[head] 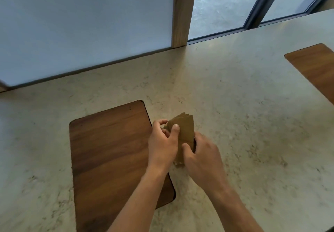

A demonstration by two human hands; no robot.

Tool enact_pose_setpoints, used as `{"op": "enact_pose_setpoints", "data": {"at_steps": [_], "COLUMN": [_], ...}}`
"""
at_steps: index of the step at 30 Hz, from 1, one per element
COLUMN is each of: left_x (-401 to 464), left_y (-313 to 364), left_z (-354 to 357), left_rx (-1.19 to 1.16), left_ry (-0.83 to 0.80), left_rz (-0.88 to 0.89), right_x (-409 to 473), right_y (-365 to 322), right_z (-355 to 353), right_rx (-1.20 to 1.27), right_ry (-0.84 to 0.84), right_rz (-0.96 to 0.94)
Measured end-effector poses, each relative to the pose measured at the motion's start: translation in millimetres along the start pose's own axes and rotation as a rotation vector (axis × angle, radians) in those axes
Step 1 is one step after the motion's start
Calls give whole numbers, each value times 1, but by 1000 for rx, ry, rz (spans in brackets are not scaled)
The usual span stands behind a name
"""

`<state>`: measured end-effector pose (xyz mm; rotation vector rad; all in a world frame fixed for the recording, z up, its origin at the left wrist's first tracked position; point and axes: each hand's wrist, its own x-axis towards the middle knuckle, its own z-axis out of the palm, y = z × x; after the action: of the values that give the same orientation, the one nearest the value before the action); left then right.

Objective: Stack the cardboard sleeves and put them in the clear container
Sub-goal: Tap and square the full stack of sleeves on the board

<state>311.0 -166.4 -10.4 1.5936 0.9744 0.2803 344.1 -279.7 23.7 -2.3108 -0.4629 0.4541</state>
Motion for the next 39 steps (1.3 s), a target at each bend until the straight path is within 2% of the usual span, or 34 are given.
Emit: {"op": "enact_pose_setpoints", "data": {"at_steps": [6, 8, 10, 13, 15, 17, 18, 21, 24, 29, 32, 39], "left_x": [0, -2, -3, 10, 31, 53, 63, 77, 81, 76, 73, 65], "left_y": [-1, 0, 0, 10, 23, 39, 47, 67, 76, 66, 54, 28], "left_z": [3, 2, -2, -13, -19, -22, -21, -9, 10, 22, 22, 5], "left_rx": [34, 46, 51, -10, -62, 20, 102, 413, 673, 833, 791, 585], "left_ry": [62, 82, 125, 205, 111, -130, -269, -607, -744, -759, -699, -574], "left_rz": [11, 13, 23, -3, -64, -110, -113, -147, -151, -78, -36, -118], "right_x": [4, 5, 4, -6, -18, -31, -34, -33, -24, -14, -10, -12], "right_y": [5, 8, 14, 28, 36, 36, 34, 23, 14, 2, 6, 14], "right_z": [0, -3, -8, -10, -2, 11, 18, 30, 33, 38, 39, 45], "right_rx": [-184, -161, -13, 360, 652, 894, 959, 961, 983, 1031, 1078, 1174], "right_ry": [19, -7, 14, 118, 121, 42, 13, 34, 53, 120, 153, 135], "right_rz": [19, 78, 179, 406, 638, 816, 844, 788, 816, 893, 878, 755]}}
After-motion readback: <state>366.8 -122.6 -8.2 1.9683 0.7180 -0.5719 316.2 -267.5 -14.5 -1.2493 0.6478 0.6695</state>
